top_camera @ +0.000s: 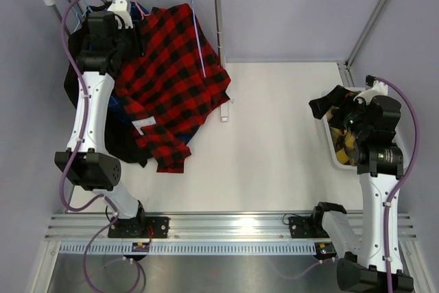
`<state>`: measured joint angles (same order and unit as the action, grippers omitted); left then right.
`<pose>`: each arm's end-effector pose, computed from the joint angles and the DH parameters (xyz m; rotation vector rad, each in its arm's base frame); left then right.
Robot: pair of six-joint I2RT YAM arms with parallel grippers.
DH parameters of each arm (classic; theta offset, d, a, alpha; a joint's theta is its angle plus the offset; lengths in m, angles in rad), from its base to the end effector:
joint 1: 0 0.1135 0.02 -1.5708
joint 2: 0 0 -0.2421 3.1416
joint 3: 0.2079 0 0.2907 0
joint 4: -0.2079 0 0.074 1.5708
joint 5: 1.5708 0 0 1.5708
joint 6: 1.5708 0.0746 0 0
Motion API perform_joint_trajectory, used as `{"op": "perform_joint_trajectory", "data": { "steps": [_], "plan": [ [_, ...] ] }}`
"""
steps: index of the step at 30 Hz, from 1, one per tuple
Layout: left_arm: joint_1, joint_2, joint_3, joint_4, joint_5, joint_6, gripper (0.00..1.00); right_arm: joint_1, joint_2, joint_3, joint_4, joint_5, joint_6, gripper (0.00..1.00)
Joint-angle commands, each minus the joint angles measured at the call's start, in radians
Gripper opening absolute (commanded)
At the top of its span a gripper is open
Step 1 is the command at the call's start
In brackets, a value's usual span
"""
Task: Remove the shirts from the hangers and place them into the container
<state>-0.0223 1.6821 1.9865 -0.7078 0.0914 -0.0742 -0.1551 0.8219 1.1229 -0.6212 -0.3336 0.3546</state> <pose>0.4364 -0.0165 0.4384 0.0084 1.9756 -0.1531 0.2470 -0.0139 0.3870 0.2533 1.8807 0.4510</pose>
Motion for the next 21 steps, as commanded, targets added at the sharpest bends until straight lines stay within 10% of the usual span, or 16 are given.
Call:
{"op": "perform_joint_trajectory", "data": {
  "steps": [1, 10, 21],
  "plan": [
    [0.004, -0.039, -0.008, 0.042, 0.100, -0.006, 0.44, 0.014, -0.001, -0.017, 0.015, -0.022, -0.025, 0.99],
    [-0.001, -0.108, -0.066, 0.041, 0.148, -0.044, 0.00, 0.022, -0.004, -0.035, 0.026, -0.028, -0.020, 1.00],
    [-0.010, -0.159, 0.092, 0.042, 0.157, -0.032, 0.00, 0.034, -0.017, -0.046, 0.028, -0.033, -0.020, 0.99]
  ]
}}
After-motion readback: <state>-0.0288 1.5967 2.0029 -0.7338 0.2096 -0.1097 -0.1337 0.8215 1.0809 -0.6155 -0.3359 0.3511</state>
